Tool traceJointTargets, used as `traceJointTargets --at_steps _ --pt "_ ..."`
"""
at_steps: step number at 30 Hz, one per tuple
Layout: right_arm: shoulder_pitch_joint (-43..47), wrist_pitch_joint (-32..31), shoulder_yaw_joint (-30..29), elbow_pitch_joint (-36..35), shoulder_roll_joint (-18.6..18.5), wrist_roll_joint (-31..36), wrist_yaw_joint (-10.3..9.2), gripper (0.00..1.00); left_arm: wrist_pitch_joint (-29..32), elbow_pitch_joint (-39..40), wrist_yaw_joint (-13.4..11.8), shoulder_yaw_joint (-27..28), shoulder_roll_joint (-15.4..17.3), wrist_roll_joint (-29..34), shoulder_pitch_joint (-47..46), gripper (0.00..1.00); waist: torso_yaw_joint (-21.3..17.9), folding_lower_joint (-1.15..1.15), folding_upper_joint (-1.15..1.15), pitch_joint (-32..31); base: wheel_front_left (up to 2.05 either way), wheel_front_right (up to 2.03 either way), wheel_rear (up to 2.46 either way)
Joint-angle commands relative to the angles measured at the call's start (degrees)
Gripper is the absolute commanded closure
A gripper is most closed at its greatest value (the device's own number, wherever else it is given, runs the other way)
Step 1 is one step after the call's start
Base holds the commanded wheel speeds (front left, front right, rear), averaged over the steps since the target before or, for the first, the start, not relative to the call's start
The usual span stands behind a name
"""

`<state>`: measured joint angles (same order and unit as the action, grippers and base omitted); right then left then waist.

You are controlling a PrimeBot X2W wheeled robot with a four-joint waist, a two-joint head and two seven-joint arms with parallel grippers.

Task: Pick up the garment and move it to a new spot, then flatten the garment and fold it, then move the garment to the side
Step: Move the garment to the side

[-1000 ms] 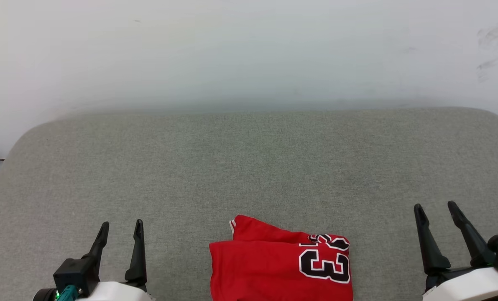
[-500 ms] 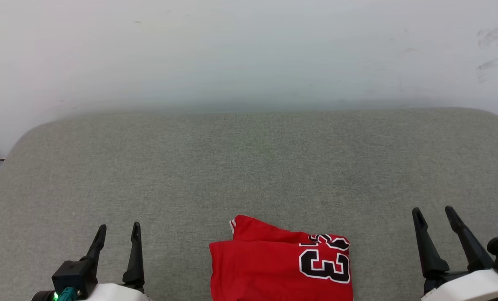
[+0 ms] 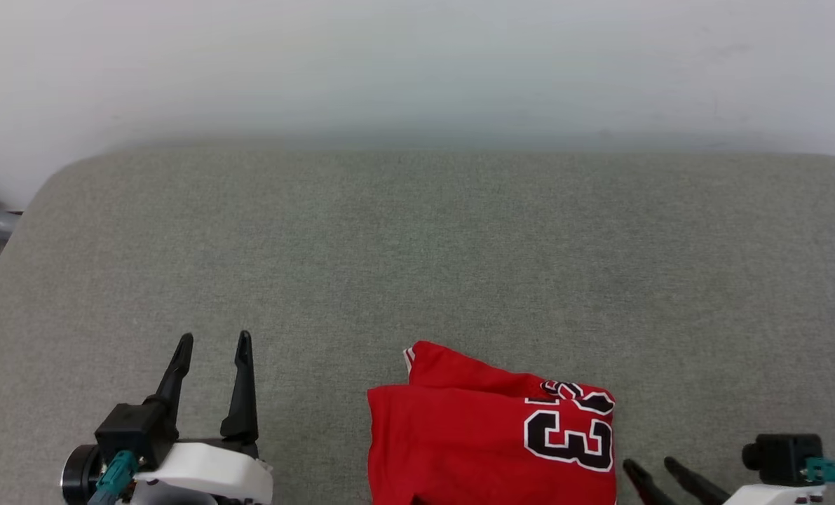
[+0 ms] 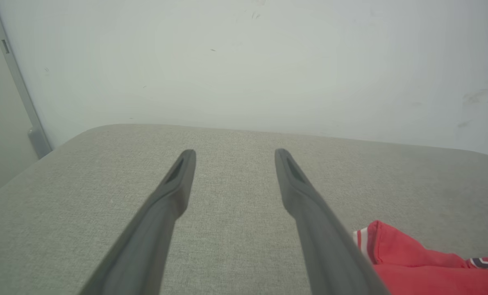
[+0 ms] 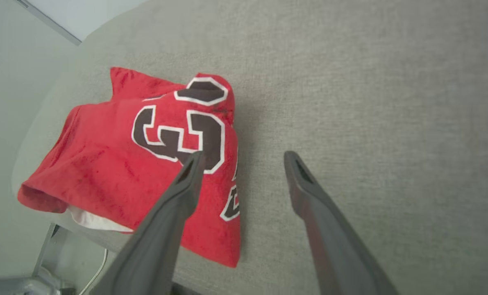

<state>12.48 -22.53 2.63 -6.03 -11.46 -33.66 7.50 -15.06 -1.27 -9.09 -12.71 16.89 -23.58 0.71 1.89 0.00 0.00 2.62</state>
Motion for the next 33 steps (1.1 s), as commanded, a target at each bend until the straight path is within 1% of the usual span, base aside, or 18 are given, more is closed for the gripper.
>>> traceJointTargets --at_steps 1,4,9,14,19,20,21,22,23,28,33 --pt "-0.6 -0.9 1.2 0.5 -0.5 -1.2 -0.03 0.00 -0.1 0.1 0.4 -0.1 -0.6 0.4 -1.0 0.00 1.2 0.00 0.00 1.4 0.00 0.00 0.00" --pt "-2.5 -2.3 4.3 2.6 -2.0 -3.5 -0.03 0.00 -0.1 -0.3 1.1 0.3 -1.2 0.8 -2.3 0.00 2.1 0.00 0.00 2.7 0.00 0.00 0.00" --pt "-7.0 -2.3 8.1 8.9 -3.7 -6.3 -0.03 0.00 -0.1 -0.6 2.3 1.2 -2.4 1.4 -3.6 0.00 3.5 0.00 0.00 4.2 0.00 0.00 0.00" --pt "-10.9 -3.7 12.6 15.3 -4.3 -10.1 -0.04 0.00 -0.1 -1.0 3.5 1.9 -3.6 2.2 -4.4 0.00 5.0 0.00 0.00 5.6 0.00 0.00 0.00" --pt "-12.6 -4.7 16.1 19.1 -4.7 -13.5 -0.07 0.00 -0.1 -1.6 4.3 3.1 -4.6 2.8 -4.5 0.00 5.9 0.00 0.00 5.9 0.00 0.00 0.00" --pt "-12.9 -4.5 16.5 19.5 -4.8 -14.1 -0.07 0.59 -0.1 -1.7 4.5 3.2 -4.9 3.0 -4.4 0.00 6.0 0.00 0.00 5.9 0.00 0.00 0.00" --pt "-13.2 -4.1 16.8 19.8 -4.9 -14.6 -0.07 0.75 -0.1 -1.8 4.6 3.3 -5.1 3.2 -4.3 0.00 6.1 0.00 0.00 5.8 0.00 0.00 0.00" --pt "-13.5 -3.8 17.1 20.2 -5.1 -15.0 -0.07 0.98 -0.1 -1.9 4.8 3.5 -5.4 3.3 -4.2 0.00 6.2 0.00 0.00 5.6 0.00 0.00 0.00" --pt "-13.8 -3.7 17.4 20.4 -5.4 -15.3 -0.07 1.00 -0.1 -2.1 5.0 3.6 -5.6 3.4 -4.0 0.00 6.2 0.00 0.00 5.4 0.00 0.00 0.00" --pt "-14.8 -2.1 17.9 19.1 -7.4 -15.9 -0.07 1.00 -0.1 -2.8 5.7 4.5 -6.0 4.2 -3.1 0.00 5.7 0.00 0.00 3.9 0.00 0.00 0.00" --pt "-15.2 -2.8 16.0 16.4 -10.1 -15.4 -0.06 1.00 -0.1 -2.6 6.2 5.1 -6.5 4.9 -1.8 0.00 2.6 0.00 0.00 2.4 0.00 0.00 0.00"
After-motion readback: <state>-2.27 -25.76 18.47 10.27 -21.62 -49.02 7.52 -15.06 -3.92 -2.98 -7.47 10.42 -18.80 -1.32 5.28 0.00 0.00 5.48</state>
